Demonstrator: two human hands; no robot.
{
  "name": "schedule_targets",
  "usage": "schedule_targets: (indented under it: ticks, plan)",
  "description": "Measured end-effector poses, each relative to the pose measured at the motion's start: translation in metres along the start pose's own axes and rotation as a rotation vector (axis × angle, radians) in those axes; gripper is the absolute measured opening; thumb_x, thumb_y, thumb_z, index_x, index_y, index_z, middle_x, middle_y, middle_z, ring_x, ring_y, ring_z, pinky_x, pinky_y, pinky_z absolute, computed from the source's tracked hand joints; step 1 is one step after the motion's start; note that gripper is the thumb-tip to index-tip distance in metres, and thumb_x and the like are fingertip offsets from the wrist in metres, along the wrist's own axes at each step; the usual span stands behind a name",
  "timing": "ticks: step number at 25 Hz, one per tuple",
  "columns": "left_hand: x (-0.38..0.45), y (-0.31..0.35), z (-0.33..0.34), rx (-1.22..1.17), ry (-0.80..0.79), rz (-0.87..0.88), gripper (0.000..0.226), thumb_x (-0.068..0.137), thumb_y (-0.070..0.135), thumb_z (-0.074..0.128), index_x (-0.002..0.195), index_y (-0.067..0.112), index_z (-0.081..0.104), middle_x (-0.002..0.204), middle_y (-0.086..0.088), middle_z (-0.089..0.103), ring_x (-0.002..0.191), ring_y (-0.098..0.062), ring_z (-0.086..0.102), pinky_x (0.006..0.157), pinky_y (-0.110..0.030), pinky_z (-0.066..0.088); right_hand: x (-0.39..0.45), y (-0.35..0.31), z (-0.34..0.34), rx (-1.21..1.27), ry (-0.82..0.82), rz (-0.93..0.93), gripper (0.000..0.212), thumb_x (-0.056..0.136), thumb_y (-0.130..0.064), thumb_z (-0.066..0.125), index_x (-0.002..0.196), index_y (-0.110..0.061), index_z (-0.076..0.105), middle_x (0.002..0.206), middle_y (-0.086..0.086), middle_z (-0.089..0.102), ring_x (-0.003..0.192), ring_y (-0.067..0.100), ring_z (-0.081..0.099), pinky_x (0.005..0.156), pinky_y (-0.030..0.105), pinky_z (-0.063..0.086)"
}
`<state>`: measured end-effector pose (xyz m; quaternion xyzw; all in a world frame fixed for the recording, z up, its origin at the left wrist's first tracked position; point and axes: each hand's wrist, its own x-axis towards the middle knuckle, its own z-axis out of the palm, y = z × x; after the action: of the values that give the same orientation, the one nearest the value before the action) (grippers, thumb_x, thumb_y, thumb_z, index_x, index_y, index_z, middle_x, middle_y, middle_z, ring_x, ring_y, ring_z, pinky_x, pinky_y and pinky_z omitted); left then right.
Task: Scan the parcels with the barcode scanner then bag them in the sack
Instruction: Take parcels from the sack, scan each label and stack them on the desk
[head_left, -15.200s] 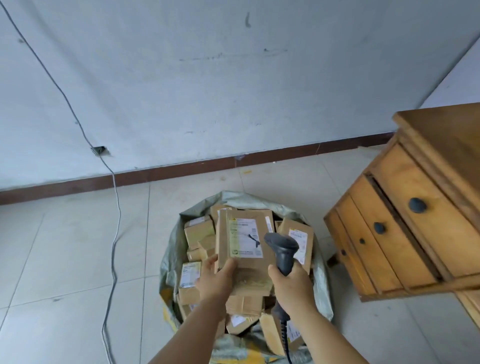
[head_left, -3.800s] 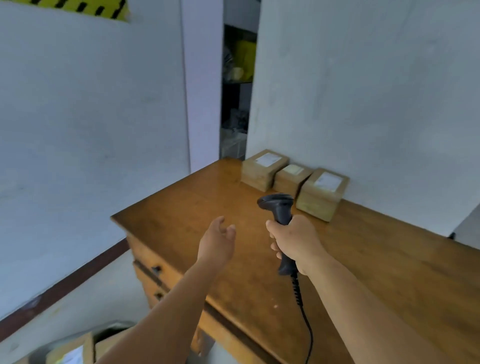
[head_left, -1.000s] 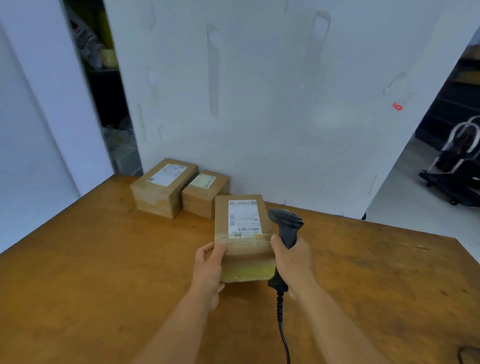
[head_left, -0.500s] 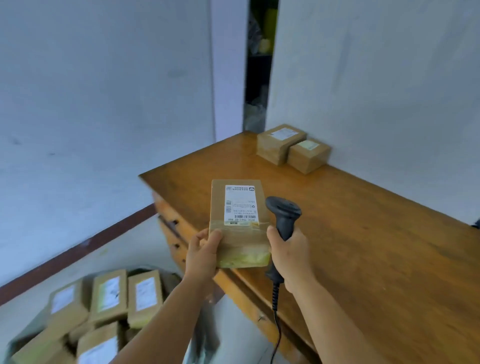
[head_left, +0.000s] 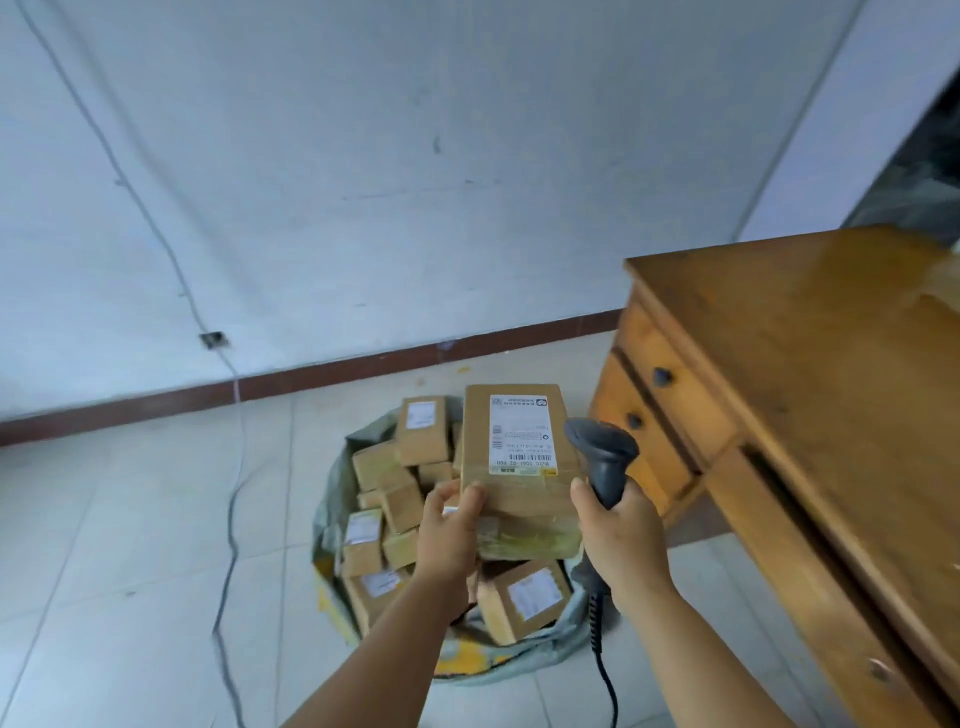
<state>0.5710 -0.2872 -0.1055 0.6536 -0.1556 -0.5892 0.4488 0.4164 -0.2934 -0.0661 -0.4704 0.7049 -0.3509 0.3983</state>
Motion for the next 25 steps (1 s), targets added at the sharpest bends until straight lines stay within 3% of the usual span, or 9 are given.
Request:
schedule_targets:
  ticks: [4, 10, 16, 19, 21, 23, 25]
  plan:
    - [0.054, -0.01, -0.08, 0.028, 0.048, -0.089, 0.014, 0.094, 0.033, 0.055, 0.106, 0.027, 0.054, 0.102, -0.003, 0.059, 0.087, -0.018, 0.057, 0.078, -0.041, 0.05, 0.003, 0.008, 0.094, -0.032, -0.089, 0.096, 0.023, 0.091, -0.029, 0.059, 0.077, -0.012, 0.053, 0.056, 0.002, 0.049, 0.055, 0.023, 0.053, 0.056, 0.032, 0.04]
    - [0.152, -0.055, -0.151, 0.097, 0.202, -0.248, 0.029, 0.077, 0.044, 0.065, 0.103, 0.034, 0.062, 0.111, -0.009, 0.063, 0.097, -0.029, 0.061, 0.088, -0.049, 0.053, 0.021, 0.047, 0.198, -0.131, -0.239, 0.32, 0.025, 0.093, -0.034, 0.055, 0.079, -0.014, 0.048, 0.057, 0.001, 0.044, 0.052, 0.018, 0.049, 0.052, 0.027, 0.034]
    - [0.26, -0.086, -0.119, 0.202, 0.283, -0.28, 0.04, 0.078, 0.054, 0.056, 0.117, 0.048, 0.047, 0.123, -0.01, 0.053, 0.105, -0.034, 0.056, 0.092, -0.052, 0.051, 0.08, 0.092, 0.236, -0.136, -0.163, 0.367, 0.021, 0.093, -0.032, 0.056, 0.08, -0.015, 0.052, 0.061, 0.002, 0.052, 0.057, 0.017, 0.054, 0.053, 0.026, 0.039]
    - [0.298, -0.098, -0.082, 0.148, 0.315, -0.226, 0.045, 0.09, 0.044, 0.052, 0.134, 0.038, 0.043, 0.133, -0.015, 0.044, 0.09, -0.03, 0.056, 0.09, -0.047, 0.051, 0.108, 0.113, 0.234, -0.135, -0.104, 0.343, 0.019, 0.092, -0.031, 0.057, 0.082, -0.016, 0.053, 0.064, 0.002, 0.055, 0.063, 0.019, 0.059, 0.059, 0.028, 0.042]
    - [0.319, -0.111, -0.063, 0.152, 0.354, -0.211, 0.047, 0.095, 0.038, 0.048, 0.141, 0.034, 0.038, 0.14, -0.017, 0.034, 0.078, -0.023, 0.047, 0.091, -0.04, 0.045, 0.122, 0.127, 0.23, -0.155, -0.079, 0.327, 0.018, 0.091, -0.03, 0.059, 0.08, -0.017, 0.052, 0.062, 0.0, 0.053, 0.062, 0.018, 0.056, 0.059, 0.028, 0.041]
    - [0.334, -0.125, -0.057, 0.238, 0.372, -0.204, 0.047, 0.099, 0.031, 0.043, 0.145, 0.033, 0.034, 0.143, -0.018, 0.03, 0.083, -0.024, 0.043, 0.094, -0.04, 0.042, 0.133, 0.137, 0.226, -0.159, -0.067, 0.318, 0.019, 0.09, -0.029, 0.059, 0.077, -0.018, 0.051, 0.061, -0.002, 0.05, 0.06, 0.015, 0.053, 0.058, 0.028, 0.04]
    - [0.341, -0.137, -0.058, 0.362, 0.353, -0.227, 0.047, 0.1, 0.025, 0.039, 0.146, 0.034, 0.032, 0.14, -0.016, 0.038, 0.095, -0.03, 0.05, 0.098, -0.043, 0.047, 0.14, 0.142, 0.219, -0.13, -0.07, 0.319, 0.02, 0.091, -0.029, 0.059, 0.076, -0.019, 0.049, 0.06, -0.004, 0.048, 0.057, 0.012, 0.051, 0.056, 0.026, 0.039]
